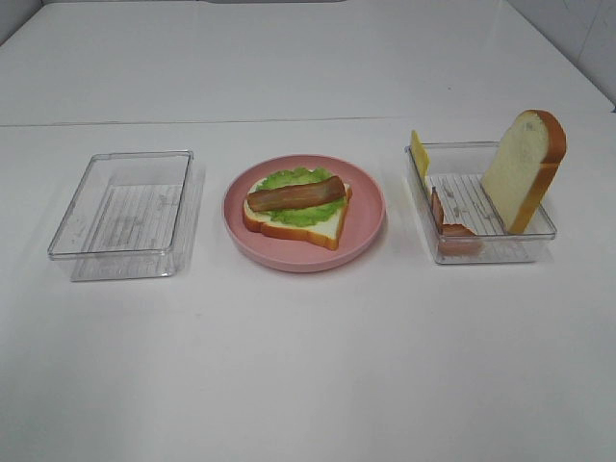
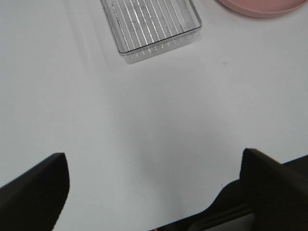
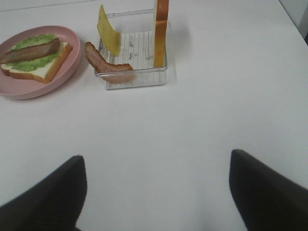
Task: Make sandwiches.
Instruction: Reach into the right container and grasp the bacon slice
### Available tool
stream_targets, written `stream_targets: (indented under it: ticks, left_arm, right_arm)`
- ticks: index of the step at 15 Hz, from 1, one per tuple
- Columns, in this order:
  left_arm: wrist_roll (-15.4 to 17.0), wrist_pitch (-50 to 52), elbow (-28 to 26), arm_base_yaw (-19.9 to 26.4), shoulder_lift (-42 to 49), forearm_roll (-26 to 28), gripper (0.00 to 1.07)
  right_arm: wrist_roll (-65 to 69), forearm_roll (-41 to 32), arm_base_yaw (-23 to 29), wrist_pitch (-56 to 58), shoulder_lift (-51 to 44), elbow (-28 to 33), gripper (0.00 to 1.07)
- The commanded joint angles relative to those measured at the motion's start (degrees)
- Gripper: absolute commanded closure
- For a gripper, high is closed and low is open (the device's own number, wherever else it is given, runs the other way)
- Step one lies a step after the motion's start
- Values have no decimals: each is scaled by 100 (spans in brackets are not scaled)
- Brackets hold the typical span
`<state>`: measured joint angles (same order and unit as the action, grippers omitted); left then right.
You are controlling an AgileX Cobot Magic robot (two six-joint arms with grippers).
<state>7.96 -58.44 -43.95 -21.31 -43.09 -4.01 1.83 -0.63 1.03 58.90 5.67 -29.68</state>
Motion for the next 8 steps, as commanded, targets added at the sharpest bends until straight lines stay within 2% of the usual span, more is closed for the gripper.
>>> stream_targets:
  ticks: [1, 4, 5, 8]
  left_arm:
    - [23, 86, 435, 23, 716, -46, 16]
    - [-6, 52, 1043, 23, 2028, -69, 16]
    - [-29, 11, 1404, 23, 2876, -69, 16]
    - [-155, -218, 1415, 23, 3673, -69, 16]
  right_arm:
    - [-17, -17, -17, -315, 579, -229, 31]
    - [-132, -52, -17, -350, 1874, -733, 31]
    - [-361, -367, -6, -315, 2825, -1100, 31]
    - [-516, -1049, -6, -332, 3856, -1364, 31]
